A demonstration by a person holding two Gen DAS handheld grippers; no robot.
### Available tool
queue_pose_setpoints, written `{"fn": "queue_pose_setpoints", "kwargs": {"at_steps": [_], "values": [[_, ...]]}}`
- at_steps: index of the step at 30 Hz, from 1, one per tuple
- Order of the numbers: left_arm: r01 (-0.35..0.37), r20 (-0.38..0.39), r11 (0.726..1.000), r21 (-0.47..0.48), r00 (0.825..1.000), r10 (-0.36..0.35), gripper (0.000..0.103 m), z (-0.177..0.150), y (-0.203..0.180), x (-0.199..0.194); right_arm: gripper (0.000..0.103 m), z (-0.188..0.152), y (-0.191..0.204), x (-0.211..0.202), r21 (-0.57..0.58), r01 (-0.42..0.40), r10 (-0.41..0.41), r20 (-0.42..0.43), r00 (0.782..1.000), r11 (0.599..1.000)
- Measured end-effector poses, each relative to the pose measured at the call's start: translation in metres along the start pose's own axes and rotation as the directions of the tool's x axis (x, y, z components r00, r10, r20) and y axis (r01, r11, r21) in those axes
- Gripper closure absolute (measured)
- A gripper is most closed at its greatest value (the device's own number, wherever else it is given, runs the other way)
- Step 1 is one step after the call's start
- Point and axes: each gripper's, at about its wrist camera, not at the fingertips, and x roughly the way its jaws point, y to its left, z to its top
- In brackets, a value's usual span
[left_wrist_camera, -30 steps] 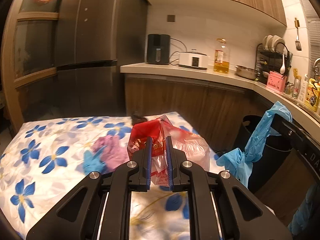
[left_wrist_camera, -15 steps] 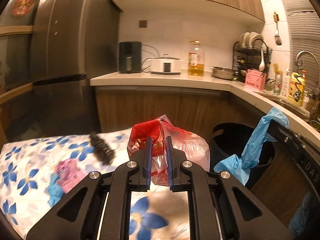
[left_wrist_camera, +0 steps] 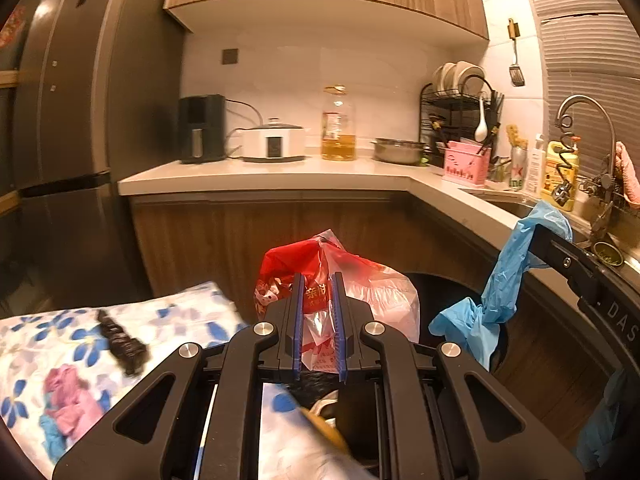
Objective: Collect trash
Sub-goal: 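Lift the red bag and blue glove and carry them over the bin, then open both tools to drop the bag and glove into the bin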
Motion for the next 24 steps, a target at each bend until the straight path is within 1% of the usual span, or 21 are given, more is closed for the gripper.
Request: {"fn": "queue_pose_setpoints", "kwargs": {"at_steps": [8,15,19,24], "values": [[0.065,-0.003,0.998,0.025,0.998,-0.065,0.090,0.009,-0.031,0.033,0.102,0.000,-0.022,0.025,0.000,0.031,-0.031,-0.022,0.999,1.000],[0.112,-0.025,0.993,0.039,0.993,-0.111,0.090,0.009,-0.048,0.056,0.102,-0.002,-0.036,0.042,0.010,0.034,-0.034,-0.047,0.998,0.999],[0.119,-0.038,0.992,0.053,0.992,-0.117,0.088,0.006,-0.054,0.065,0.101,-0.004,-0.044,0.050,0.016,0.039,-0.038,-0.060,0.997,0.999],[0.125,-0.065,0.991,0.046,0.990,-0.122,0.084,0.003,-0.055,0.076,0.101,-0.007,-0.049,0.055,0.026,0.036,-0.034,-0.075,0.997,0.999]]}}
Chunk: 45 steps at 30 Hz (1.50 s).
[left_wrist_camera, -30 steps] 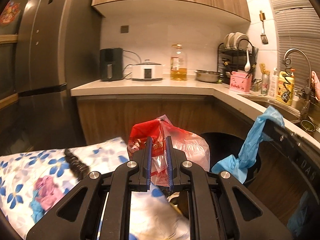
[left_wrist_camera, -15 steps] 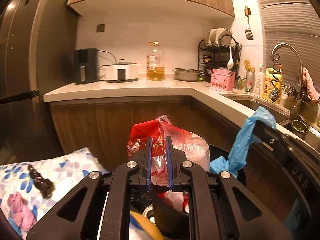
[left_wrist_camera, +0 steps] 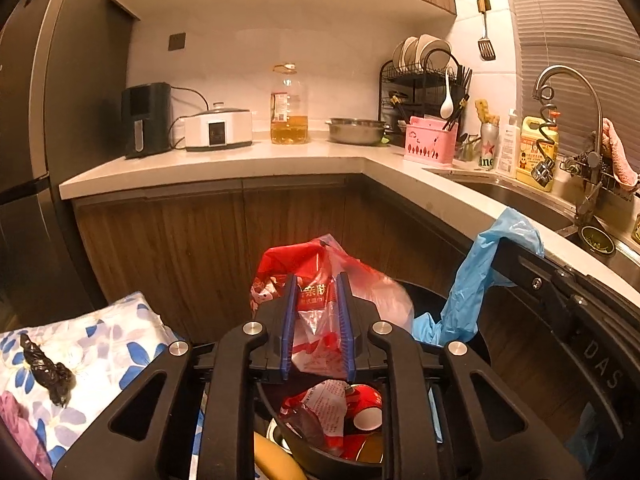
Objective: Collect trash
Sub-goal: 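Open both tools to drop the bag and glove into the bin, then move both open tools back toward the pink glove and black bag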
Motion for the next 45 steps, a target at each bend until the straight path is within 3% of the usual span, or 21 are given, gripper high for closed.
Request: {"fn": "queue_pose_setpoints", "kwargs": {"at_steps": [4,6,15,24,32,34,45], "values": [[-0.002,-0.016,1.000,0.009,1.000,0.002,0.079,-0.004,0.000,0.005,0.100,-0.003,0.000,0.005,-0.003,0.010,-0.010,-0.022,1.000,1.000],[-0.005,-0.024,1.000,0.005,1.000,0.006,0.072,-0.006,0.001,0.007,0.097,-0.005,0.000,0.008,0.000,0.012,-0.012,-0.032,0.999,1.000],[-0.044,-0.031,0.998,-0.039,0.999,0.042,0.040,-0.015,0.019,0.002,0.068,-0.015,-0.002,0.010,0.008,0.030,-0.029,-0.062,0.998,1.000],[-0.150,-0.008,0.987,-0.061,0.989,0.150,0.019,-0.030,0.041,-0.031,0.039,-0.031,0.009,-0.006,-0.011,0.041,-0.042,-0.067,0.997,0.999],[-0.215,0.009,0.975,-0.060,0.976,0.216,0.013,-0.045,0.054,-0.060,0.023,-0.040,0.020,-0.027,0.004,0.044,-0.044,-0.065,0.997,0.999],[-0.225,0.011,0.972,-0.070,0.974,0.226,0.008,-0.048,0.058,-0.067,0.022,-0.042,0.024,-0.032,0.006,0.045,-0.045,-0.061,0.997,0.999],[-0.326,0.010,0.931,-0.163,0.943,0.332,0.006,-0.074,0.100,-0.121,0.021,-0.058,0.063,-0.061,-0.031,0.014,-0.016,-0.049,0.999,0.999]]}}
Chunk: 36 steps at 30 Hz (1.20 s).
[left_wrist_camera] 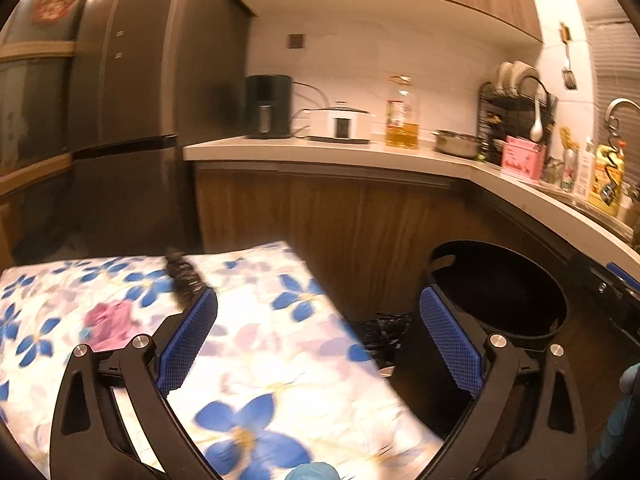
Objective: Collect trash
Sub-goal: 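Move both open tools back toward the pink glove and black bag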
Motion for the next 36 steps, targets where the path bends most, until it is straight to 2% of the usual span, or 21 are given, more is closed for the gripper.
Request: {"fn": "queue_pose_setpoints", "kwargs": {"at_steps": [11,28,36], "values": [[-0.145,-0.011,0.987,-0.063,0.989,0.145,0.006,-0.020,0.068,-0.031,0.021,-0.023,0.054,-0.019,-0.052,-0.080,0.080,-0.006,0.997,0.995],[-0.263,-0.011,0.959,-0.109,0.965,0.263,0.006,-0.035,0.133,-0.061,0.021,-0.050,0.127,-0.020,-0.107,-0.196,0.193,-0.042,0.980,0.975],[-0.314,-0.022,0.938,-0.146,0.949,0.314,0.006,-0.046,0.165,-0.069,0.021,-0.066,0.162,-0.009,-0.139,-0.260,0.250,-0.083,0.965,0.956]]}}
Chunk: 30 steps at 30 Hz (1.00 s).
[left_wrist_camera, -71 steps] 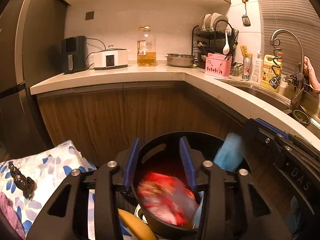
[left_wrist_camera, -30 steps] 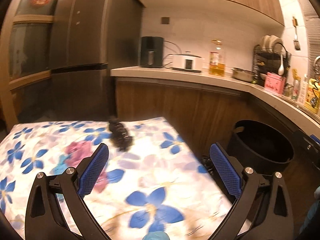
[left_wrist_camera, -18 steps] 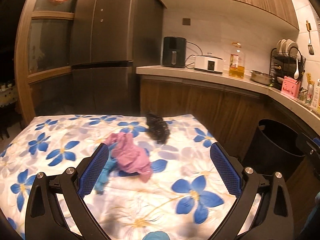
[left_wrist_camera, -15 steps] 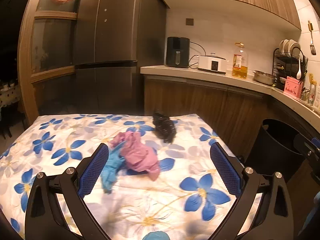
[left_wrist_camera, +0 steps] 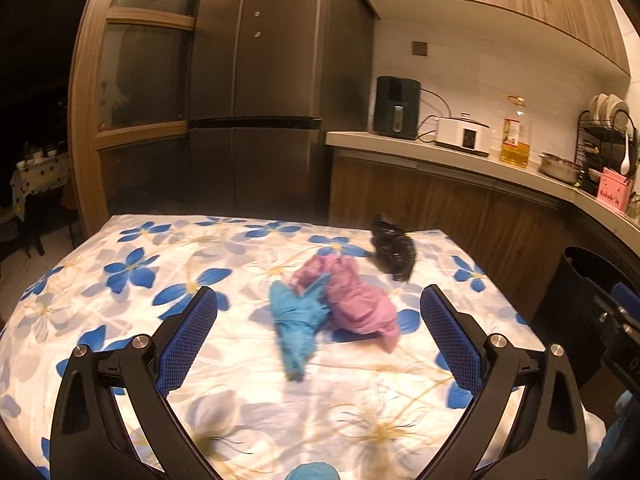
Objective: Collect trash
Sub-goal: 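Move both open tools back toward the pink glove and black bag, then grasp the pink glove with the right tool near the blue glove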
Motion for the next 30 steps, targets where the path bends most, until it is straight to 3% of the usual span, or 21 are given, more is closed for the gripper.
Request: {"fn": "queue_pose_setpoints", "kwargs": {"at_steps": [15,24,27,30], "values": [[-0.088,0.010,0.995,-0.054,0.996,0.089,0.006,-0.006,0.064,-0.006,0.021,-0.020,0.093,0.074,-0.102,-0.166,0.153,-0.121,0.981,0.981],[-0.098,0.011,0.991,-0.090,0.995,0.099,0.006,-0.002,0.085,-0.001,0.026,-0.019,0.124,0.114,-0.121,-0.207,0.184,-0.178,0.967,0.971],[-0.097,0.005,0.991,-0.089,0.995,0.097,0.006,-0.001,0.086,0.002,0.032,-0.020,0.132,0.126,-0.132,-0.217,0.187,-0.207,0.960,0.967],[-0.095,0.003,0.992,-0.083,0.995,0.095,0.006,-0.002,0.086,0.005,0.049,-0.025,0.138,0.137,-0.140,-0.228,0.187,-0.253,0.949,0.964]]}}
